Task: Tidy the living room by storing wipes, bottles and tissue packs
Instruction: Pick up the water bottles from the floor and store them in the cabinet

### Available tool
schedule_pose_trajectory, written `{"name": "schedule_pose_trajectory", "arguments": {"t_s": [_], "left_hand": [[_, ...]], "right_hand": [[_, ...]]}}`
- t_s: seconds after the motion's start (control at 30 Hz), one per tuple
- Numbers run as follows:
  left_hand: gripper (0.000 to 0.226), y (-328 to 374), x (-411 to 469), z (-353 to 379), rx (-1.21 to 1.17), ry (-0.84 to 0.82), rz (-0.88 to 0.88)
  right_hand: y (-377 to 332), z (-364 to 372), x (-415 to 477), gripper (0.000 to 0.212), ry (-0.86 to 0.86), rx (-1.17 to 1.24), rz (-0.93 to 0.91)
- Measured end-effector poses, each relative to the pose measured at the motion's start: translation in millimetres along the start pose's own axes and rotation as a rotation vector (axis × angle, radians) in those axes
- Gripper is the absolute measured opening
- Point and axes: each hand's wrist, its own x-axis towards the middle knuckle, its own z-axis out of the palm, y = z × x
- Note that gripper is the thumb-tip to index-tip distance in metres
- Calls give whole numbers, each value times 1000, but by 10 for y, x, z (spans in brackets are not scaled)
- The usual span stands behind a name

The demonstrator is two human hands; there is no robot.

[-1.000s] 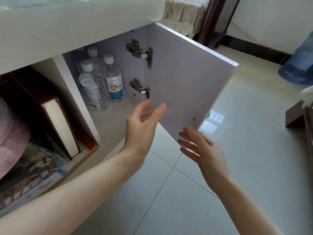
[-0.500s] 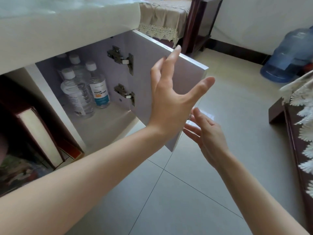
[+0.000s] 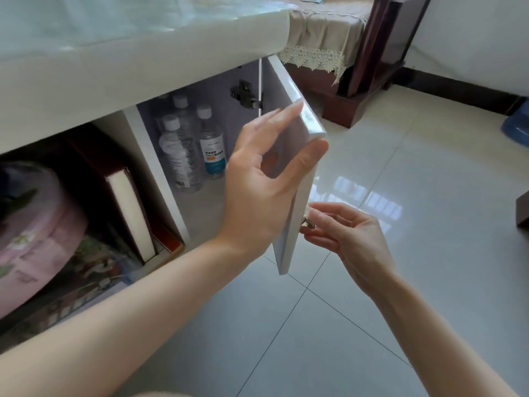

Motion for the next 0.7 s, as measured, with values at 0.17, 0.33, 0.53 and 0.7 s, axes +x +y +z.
{"name": "schedule_pose_trajectory", "arguments": {"t_s": [0.17, 0.33, 0.53, 0.7], "left_hand": [[37, -49, -48, -313, 5, 89, 73], [36, -98, -60, -569, 41, 219, 77], [19, -204, -36, -858, 171, 387, 59], [20, -367, -7, -1045, 240, 503, -33]], "right_hand": [[51, 271, 57, 19, -121, 16, 24], [100, 595, 138, 25, -194, 5, 45], [140, 973, 271, 26, -237, -5, 53], [187, 1255, 394, 25, -230, -13, 52]]}}
